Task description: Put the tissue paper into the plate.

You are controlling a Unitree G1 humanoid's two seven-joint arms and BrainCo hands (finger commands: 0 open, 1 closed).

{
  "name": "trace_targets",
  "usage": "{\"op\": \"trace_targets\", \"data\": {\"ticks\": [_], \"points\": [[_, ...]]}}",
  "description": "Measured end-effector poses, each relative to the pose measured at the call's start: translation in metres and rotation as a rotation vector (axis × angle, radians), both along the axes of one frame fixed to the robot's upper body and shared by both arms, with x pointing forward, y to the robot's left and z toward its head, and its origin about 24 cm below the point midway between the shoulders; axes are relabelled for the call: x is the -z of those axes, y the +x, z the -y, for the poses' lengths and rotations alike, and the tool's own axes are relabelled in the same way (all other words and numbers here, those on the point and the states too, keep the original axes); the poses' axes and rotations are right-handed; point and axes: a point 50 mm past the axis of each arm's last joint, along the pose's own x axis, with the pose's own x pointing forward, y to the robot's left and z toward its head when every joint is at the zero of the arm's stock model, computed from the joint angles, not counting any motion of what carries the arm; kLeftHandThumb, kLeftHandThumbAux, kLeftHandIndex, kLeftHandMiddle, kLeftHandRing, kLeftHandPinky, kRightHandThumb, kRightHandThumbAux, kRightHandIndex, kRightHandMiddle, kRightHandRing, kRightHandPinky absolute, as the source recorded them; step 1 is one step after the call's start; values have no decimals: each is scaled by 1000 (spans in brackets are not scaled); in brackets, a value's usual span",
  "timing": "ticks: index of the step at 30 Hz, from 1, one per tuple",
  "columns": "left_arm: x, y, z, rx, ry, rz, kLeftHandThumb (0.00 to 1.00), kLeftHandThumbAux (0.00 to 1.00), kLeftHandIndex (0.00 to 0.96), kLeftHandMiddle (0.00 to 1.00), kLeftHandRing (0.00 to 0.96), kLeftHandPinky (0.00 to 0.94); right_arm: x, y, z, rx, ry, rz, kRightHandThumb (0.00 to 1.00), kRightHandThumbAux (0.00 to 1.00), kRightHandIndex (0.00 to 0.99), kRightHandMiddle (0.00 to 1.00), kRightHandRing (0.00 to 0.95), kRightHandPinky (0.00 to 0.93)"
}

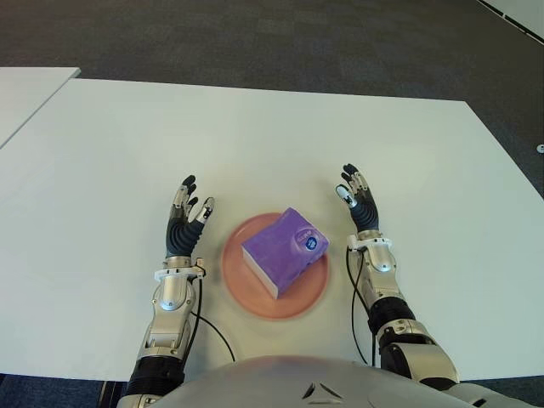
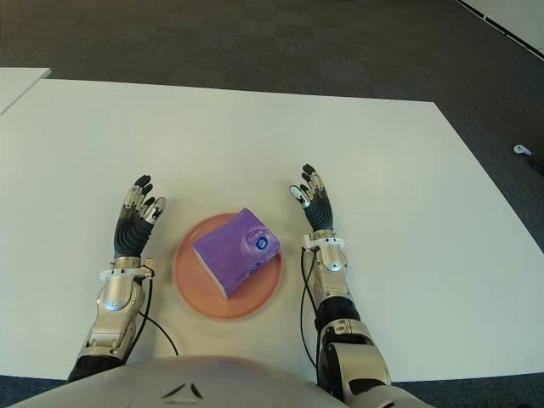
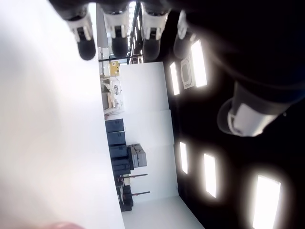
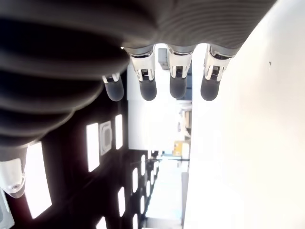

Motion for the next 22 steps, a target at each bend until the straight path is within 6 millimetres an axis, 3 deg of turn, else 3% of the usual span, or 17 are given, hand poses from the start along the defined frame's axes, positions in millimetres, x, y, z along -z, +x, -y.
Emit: {"op": "trace_targets", "data": {"ticks": [22], "points": [[-1,0,0,3,7,8,0,499,0,0,0,0,-2,-6,0,12,5,12,0,491,0,0,0,0]]}}
